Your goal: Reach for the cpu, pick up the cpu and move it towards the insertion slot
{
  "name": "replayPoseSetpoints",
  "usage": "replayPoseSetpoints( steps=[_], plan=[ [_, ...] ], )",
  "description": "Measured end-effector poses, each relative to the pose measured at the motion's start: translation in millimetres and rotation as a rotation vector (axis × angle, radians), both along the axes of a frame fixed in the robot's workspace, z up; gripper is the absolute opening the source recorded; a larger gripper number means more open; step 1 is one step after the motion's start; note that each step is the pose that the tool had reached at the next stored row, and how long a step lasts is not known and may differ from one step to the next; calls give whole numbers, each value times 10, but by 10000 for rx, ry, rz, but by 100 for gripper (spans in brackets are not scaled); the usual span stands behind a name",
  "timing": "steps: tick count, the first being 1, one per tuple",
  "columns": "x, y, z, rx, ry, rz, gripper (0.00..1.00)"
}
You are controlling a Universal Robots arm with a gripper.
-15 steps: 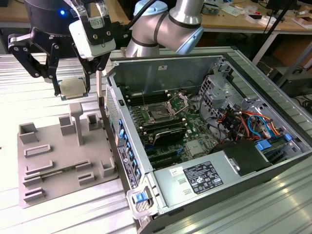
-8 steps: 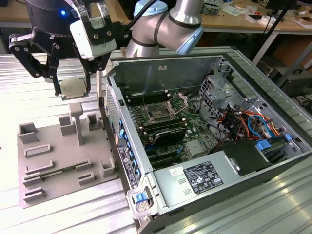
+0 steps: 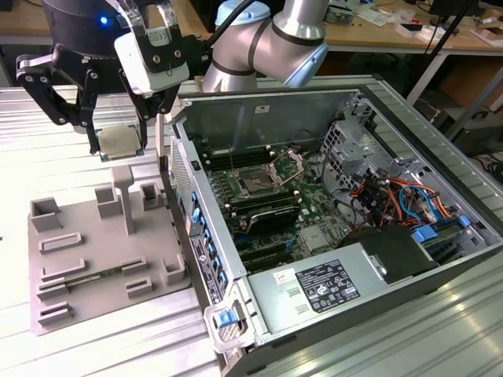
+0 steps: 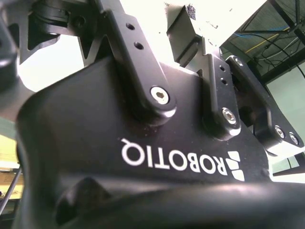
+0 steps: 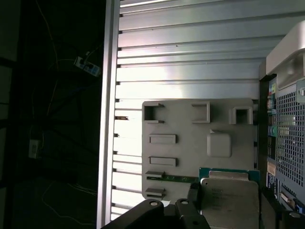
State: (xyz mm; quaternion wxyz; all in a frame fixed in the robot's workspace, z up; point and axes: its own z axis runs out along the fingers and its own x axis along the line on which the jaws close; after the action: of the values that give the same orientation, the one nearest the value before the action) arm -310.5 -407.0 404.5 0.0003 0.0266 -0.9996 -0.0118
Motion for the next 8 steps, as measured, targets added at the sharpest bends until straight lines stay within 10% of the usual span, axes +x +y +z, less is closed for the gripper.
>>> replayPoseSetpoints(
  steps=[8],
  plan=[
    [22,0,-1,0,-1,-1,55]
  ],
)
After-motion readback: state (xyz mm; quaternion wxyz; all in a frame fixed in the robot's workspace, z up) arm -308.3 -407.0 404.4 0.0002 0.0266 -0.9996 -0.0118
